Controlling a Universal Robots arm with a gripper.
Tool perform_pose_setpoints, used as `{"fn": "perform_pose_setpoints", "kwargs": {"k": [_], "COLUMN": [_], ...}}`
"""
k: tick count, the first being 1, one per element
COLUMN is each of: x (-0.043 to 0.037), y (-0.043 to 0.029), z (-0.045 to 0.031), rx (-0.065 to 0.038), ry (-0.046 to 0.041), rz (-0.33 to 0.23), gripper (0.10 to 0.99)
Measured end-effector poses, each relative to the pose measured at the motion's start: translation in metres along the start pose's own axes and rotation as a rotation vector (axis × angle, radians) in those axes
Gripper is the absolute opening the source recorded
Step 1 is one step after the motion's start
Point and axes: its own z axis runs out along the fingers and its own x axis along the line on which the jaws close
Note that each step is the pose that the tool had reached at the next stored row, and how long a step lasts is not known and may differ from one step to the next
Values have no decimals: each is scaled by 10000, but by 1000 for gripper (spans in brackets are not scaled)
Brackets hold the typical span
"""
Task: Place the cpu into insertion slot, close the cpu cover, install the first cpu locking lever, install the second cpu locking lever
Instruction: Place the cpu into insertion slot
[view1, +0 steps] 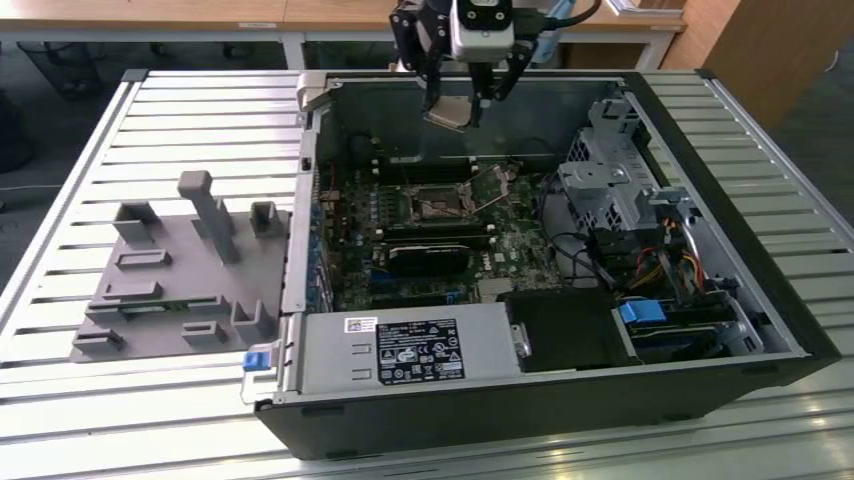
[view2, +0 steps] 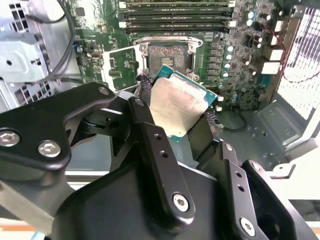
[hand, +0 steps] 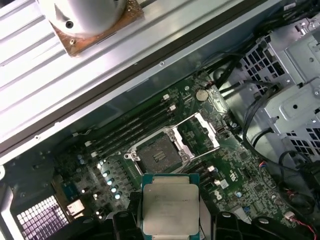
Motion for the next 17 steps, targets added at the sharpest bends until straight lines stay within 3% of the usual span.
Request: {"fn": "perform_pose_setpoints", "kwargs": {"k": [17], "x": [1], "y": [1], "z": [10], "rx": [14], "ry": [-189], "rz": [2155], "gripper": [541]}}
